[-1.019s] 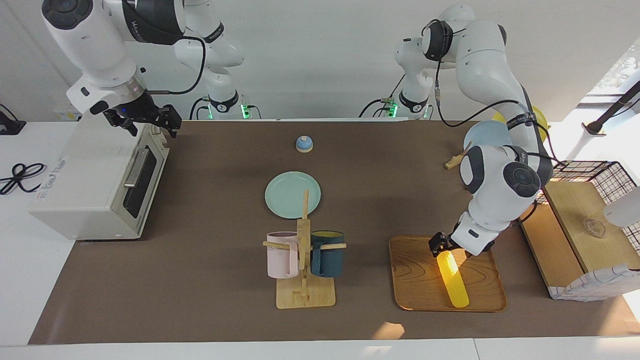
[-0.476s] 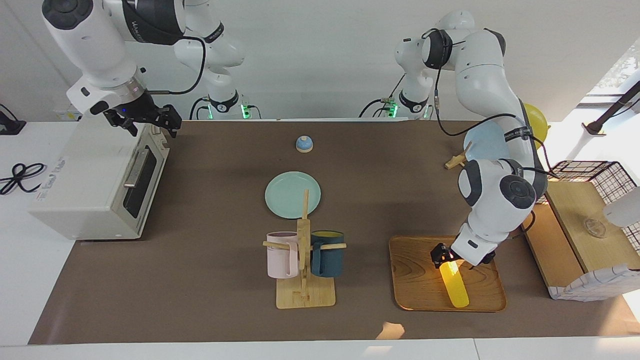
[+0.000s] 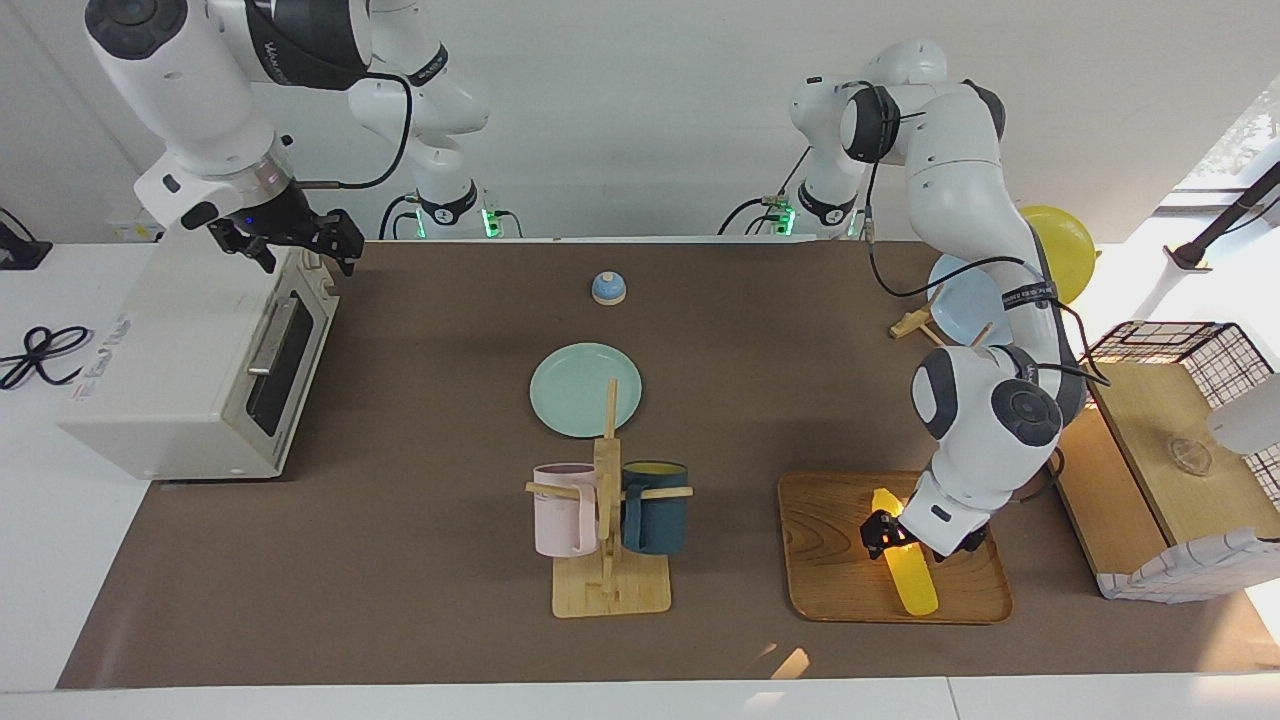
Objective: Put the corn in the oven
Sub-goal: 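Reach the left gripper to the yellow corn and grasp it, then lift the corn with the left gripper and carry it toward the plate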
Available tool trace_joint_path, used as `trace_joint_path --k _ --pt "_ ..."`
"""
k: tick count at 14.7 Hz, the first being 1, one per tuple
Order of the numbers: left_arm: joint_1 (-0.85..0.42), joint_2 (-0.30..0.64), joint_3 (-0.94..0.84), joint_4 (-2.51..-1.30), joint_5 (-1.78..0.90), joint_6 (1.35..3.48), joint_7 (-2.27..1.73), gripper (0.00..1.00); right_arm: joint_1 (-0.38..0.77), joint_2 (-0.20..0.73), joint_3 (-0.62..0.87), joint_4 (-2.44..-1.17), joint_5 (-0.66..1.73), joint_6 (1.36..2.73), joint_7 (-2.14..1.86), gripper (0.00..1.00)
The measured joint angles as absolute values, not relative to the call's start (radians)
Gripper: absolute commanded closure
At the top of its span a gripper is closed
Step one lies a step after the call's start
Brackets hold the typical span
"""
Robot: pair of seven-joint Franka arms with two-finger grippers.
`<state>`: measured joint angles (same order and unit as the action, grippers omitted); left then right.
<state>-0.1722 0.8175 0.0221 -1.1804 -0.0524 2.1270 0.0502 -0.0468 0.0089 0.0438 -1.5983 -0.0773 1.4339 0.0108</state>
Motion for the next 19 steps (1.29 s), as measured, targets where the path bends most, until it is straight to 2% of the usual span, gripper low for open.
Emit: trace_joint_path --k 1,2,3,4,5,10,13,16,18,19 --pt "-0.171 0.818 0.022 -1.180 -0.052 2.128 0.061 0.14 -0.047 0.009 0.044 -1.598 -0.077 1.434 0.011 0.00" --pt "-0.170 0.818 0.022 -1.180 -0.052 2.129 0.066 0.35 -0.047 0.009 0.044 -1.598 -0.077 1.434 0.011 0.00" --pt "-0.169 0.818 0.022 -1.180 -0.052 2.129 0.069 0.74 -0.047 0.009 0.044 -1.598 -0.077 1.434 0.011 0.00" --pt "-0.168 0.818 0.022 -1.180 -0.052 2.129 0.069 0.96 -0.047 0.009 0.044 -1.598 -0.077 1.434 0.011 0.00" --pt "-0.168 0.818 0.022 -1.180 -0.052 2.129 0.070 1.00 -0.047 0.009 0.044 -1.598 -0.077 1.434 0.011 0.00" --pt "-0.167 0.814 0.021 -1.166 -0.114 2.117 0.071 1.00 -0.047 0.009 0.044 -1.598 -0.057 1.434 0.011 0.00" --pt "-0.166 0.782 0.021 -1.145 -0.168 2.049 0.071 1.00 -0.047 0.009 0.044 -1.598 -0.053 1.434 0.011 0.00" --pt "-0.166 0.702 0.019 -1.148 -0.183 1.949 0.050 1.00 -0.047 0.009 0.044 -1.598 -0.053 1.434 0.011 0.00" --pt "-0.171 0.607 0.014 -1.210 -0.184 1.911 0.000 1.00 -0.047 0.009 0.044 -1.600 -0.053 1.433 0.011 0.00" --pt "-0.181 0.544 0.012 -1.267 -0.185 1.900 -0.022 1.00 -0.047 0.009 0.043 -1.605 -0.053 1.433 0.011 0.05"
